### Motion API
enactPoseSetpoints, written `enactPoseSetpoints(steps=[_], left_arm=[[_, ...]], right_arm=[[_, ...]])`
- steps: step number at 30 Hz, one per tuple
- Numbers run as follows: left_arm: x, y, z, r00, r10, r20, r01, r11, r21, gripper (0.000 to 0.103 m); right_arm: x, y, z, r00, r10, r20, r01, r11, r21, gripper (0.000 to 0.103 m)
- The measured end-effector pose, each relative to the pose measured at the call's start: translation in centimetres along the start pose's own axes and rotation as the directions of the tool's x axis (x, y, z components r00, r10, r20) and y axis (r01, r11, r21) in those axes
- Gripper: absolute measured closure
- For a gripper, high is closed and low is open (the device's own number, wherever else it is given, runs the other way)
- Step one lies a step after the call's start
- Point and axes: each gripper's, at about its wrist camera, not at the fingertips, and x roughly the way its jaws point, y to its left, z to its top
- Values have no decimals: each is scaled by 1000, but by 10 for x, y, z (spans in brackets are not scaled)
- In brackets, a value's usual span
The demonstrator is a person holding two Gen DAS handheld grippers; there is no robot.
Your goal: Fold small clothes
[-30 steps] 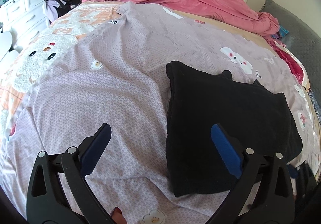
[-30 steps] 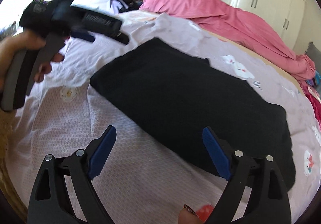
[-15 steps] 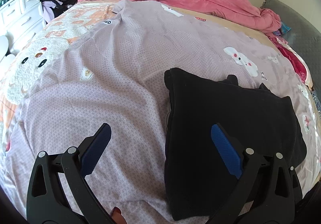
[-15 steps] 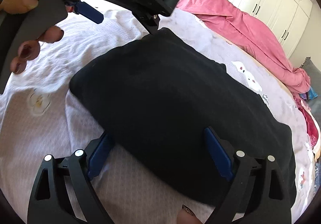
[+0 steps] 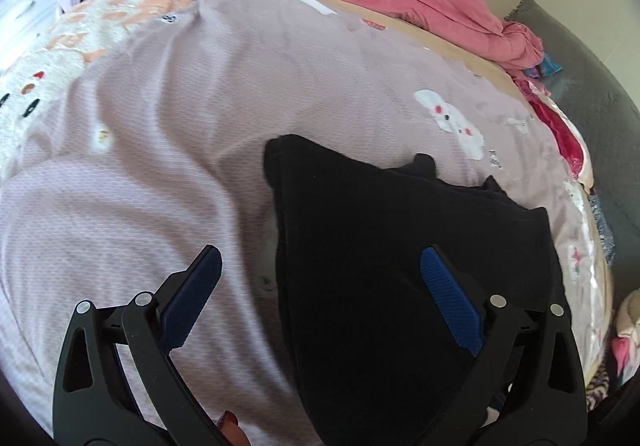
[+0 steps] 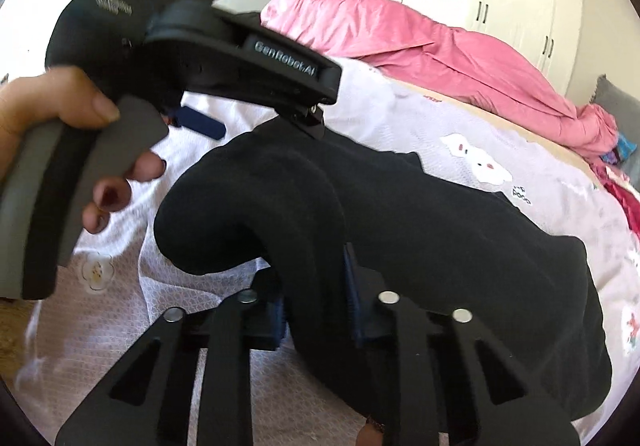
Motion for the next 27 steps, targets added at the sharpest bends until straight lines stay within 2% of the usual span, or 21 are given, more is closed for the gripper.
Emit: enactPoseSetpoints(steps=[6,7,8,10,11,13,16,20,27], left_arm=[[6,-19,2,995,-87,-38,86,996,-21,10],[7,-24,2,993,-111,-44,110,994,-28,14],[8,-28,2,990,-133,-47,131,991,-37,27],[10,-38,2,983,-176,-56,173,983,-56,47],[10,-43,2,980,-192,-59,188,980,-60,54],[8,-61,3,979,-199,-53,197,980,-41,63],[3,-90,6,979,-202,-41,202,979,1,69],[1,-130,7,978,-205,-39,206,977,49,70],[15,-195,4,979,-185,-79,194,974,116,70]], right_arm=[[-22,-23,-2,998,-17,62,13,998,68,89],[-25,-28,-3,998,-18,68,12,996,84,89],[-28,-32,-4,997,-20,72,13,995,96,89],[-34,-43,-7,997,-25,80,15,992,126,90],[-36,-48,-8,996,-24,81,12,990,142,90],[-44,-57,-12,996,-20,83,5,983,182,90],[-55,-71,-20,995,-21,97,-2,973,230,91],[-68,-91,-32,994,-19,108,-15,952,306,91],[-81,-132,-60,994,10,108,-60,880,470,91]])
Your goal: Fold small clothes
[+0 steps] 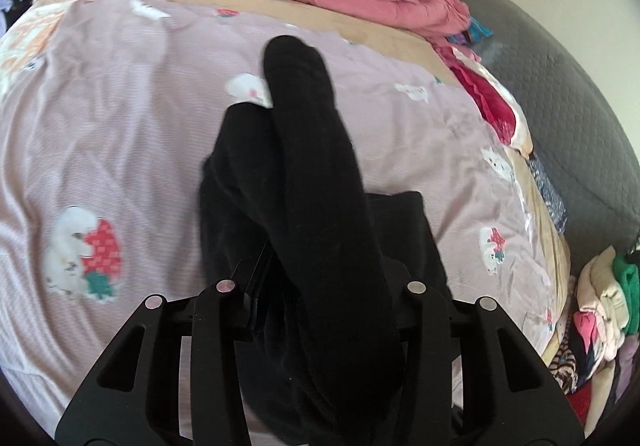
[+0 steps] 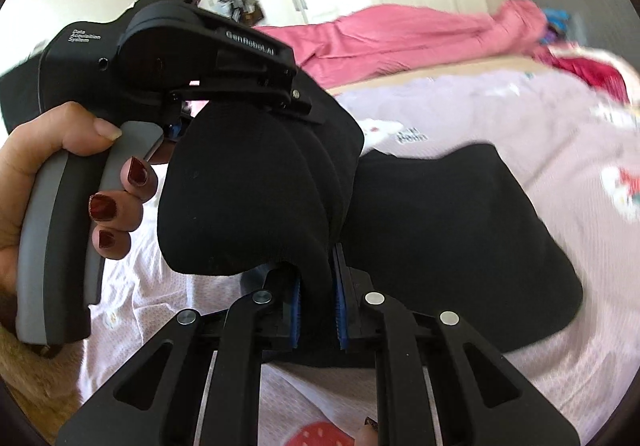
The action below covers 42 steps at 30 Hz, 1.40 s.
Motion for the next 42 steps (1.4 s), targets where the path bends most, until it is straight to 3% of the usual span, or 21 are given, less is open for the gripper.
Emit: enactPoseSetpoints(steps=[6,9,11,12,15,18,20,21,24,26,29,32,39,40,41,42], left_arm=[[32,-43,0,999,31,-41,-29,999,45,67],[47,-56,-1,997,39,-68,-35,998,51,52],[51,-62,-1,997,-22,-73,24,999,30,33],[51,-66,-1,995,-63,-72,65,998,14,32],[37,-73,-2,995,-100,-26,101,994,38,32],[18,-73,-6,998,-40,57,35,996,86,33],[6,-62,-12,994,17,104,-28,994,101,33],[4,-57,-13,993,37,111,-49,993,105,33],[-2,-35,-26,983,137,123,-153,980,130,33],[-5,-18,-34,977,174,120,-189,973,129,33],[-6,-3,-46,975,195,103,-208,969,134,33],[1,3,-56,980,189,62,-197,967,161,33],[15,-5,-72,978,202,43,-206,956,206,33],[14,-3,-73,979,198,42,-202,959,197,33],[14,-2,-72,980,193,42,-198,962,187,33],[13,-1,-72,981,192,42,-196,964,181,33]], right_arm=[[-2,-45,-7,998,51,-33,-44,982,182,91],[2,-69,-14,993,107,-51,-86,946,312,90],[3,-82,-19,990,130,-60,-98,918,384,90],[2,-89,-22,990,132,-59,-96,904,416,90],[-6,-114,-32,986,149,-70,-89,842,533,86],[-17,-121,-32,985,159,-62,-98,824,558,78],[-21,-128,-22,984,173,-48,-116,820,560,61],[-23,-129,-20,983,180,-41,-127,819,560,59],[-23,-129,-7,980,198,-38,-146,827,543,47],[-19,-145,1,971,235,-44,-171,811,560,36],[-7,-151,13,950,308,-50,-215,762,611,30],[2,-158,25,938,338,-80,-218,753,621,27],[33,-152,49,906,354,-231,-181,819,544,28],[39,-149,54,906,345,-244,-180,837,517,38],[41,-144,57,908,330,-259,-182,866,465,62],[42,-139,60,915,300,-272,-170,894,414,73]])
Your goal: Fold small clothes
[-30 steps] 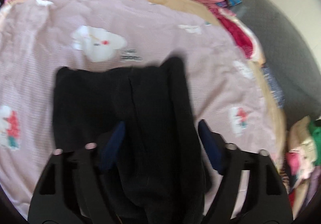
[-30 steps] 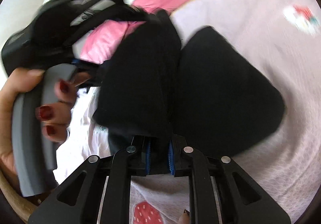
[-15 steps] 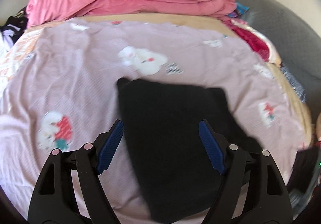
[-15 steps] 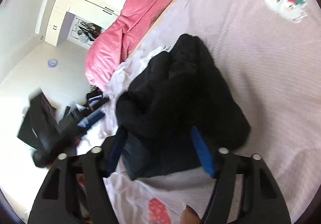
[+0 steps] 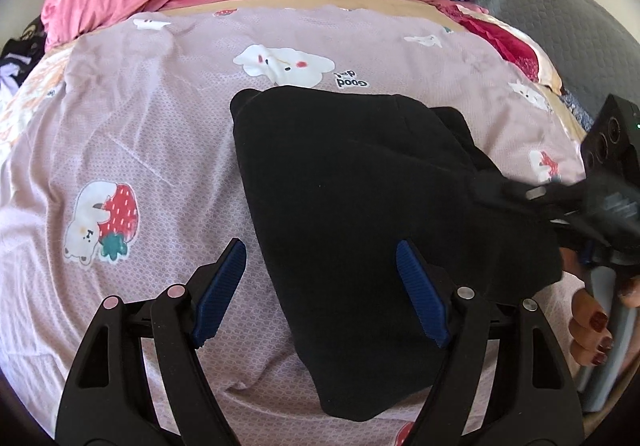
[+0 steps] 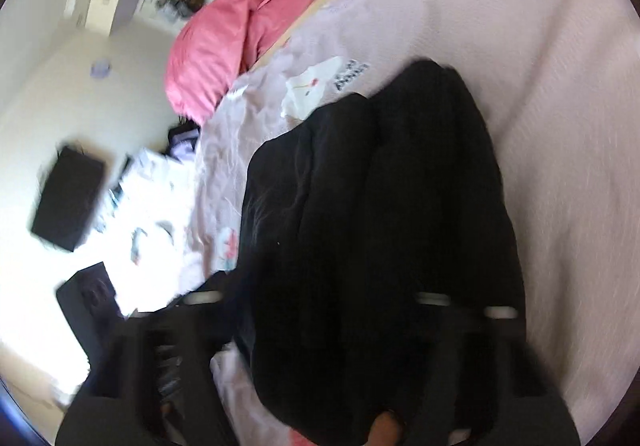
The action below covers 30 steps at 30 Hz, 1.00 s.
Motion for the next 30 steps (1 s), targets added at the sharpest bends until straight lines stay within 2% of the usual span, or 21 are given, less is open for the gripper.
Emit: enactPoseSetpoints(steps=[1,4,6,10,13,15,20,27,30], left_arm=[[0,0,0,1000,1,1,-1,1000,-1,33],[-4,-2,0,1000,-10,9,10,1000,0,33],[-5,-3,0,999,-37,9,38,999,-12,33],[2,-10,-4,997,-73,-22,73,997,-16,33],[8,-16,-9,996,-78,-31,77,997,-12,33],[8,-17,-10,996,-79,-28,78,997,-21,33],[7,-15,-13,996,-90,-28,89,995,-42,33],[-4,-13,-19,995,-100,-3,100,993,-57,32],[-14,-13,-22,994,-108,20,109,992,-58,28]], right_arm=[[0,7,2,999,-34,5,34,997,-66,80],[-16,22,2,998,-26,50,35,981,-191,84],[-25,21,2,997,-29,73,44,975,-217,84],[-22,-13,-3,990,-129,60,139,969,-202,84],[-15,-43,-8,994,-104,41,107,991,-76,77],[-19,-47,-11,995,-90,53,92,995,-39,74],[-31,-27,-23,975,-196,107,207,973,-99,62],[-49,-10,-31,953,-243,180,267,956,-124,58],[-71,3,-40,942,-229,246,270,951,-151,45]])
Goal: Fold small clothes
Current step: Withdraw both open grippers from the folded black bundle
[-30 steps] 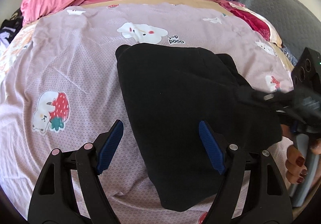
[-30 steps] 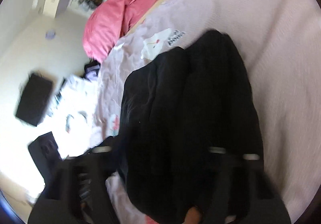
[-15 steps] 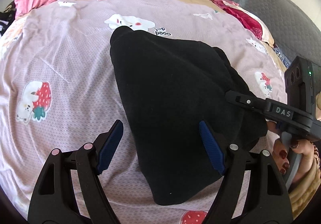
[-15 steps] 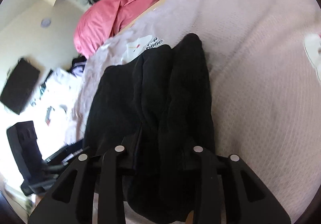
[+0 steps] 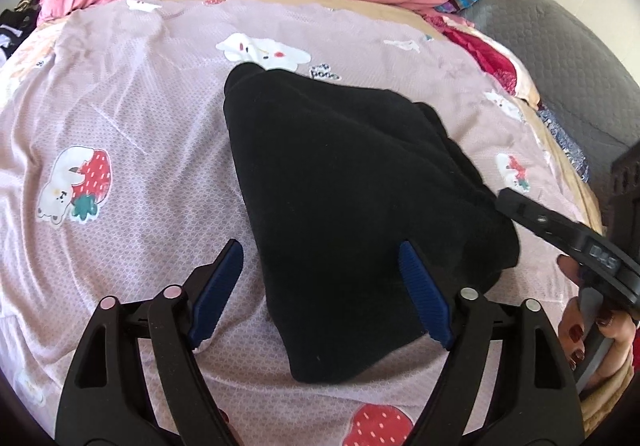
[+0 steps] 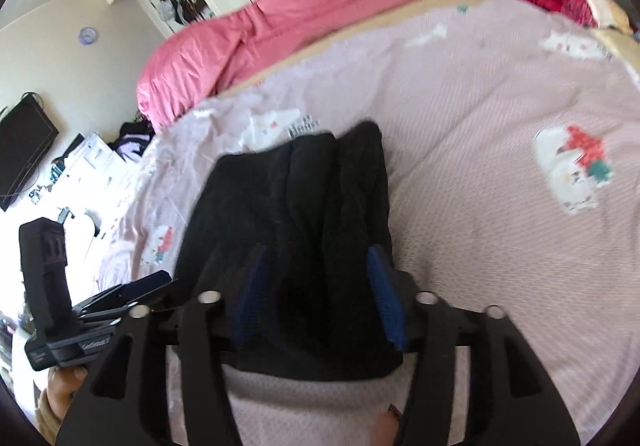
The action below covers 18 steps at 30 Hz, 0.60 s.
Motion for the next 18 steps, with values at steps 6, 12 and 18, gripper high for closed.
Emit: enactPoseSetpoints(steps=[6,12,18], left_arm=[[-28,-6,-10,998,-21,64,21,1000,10,19],[-51,-12,-26,994,-27,109,25,999,21,9],[-67,-20,-46,992,-3,129,-4,999,50,9]], right_arm=[[-44,17,-16,994,15,106,-9,998,-59,16],[-76,25,-44,983,5,184,15,994,-107,6],[-91,30,-69,975,-28,222,59,989,-135,4]])
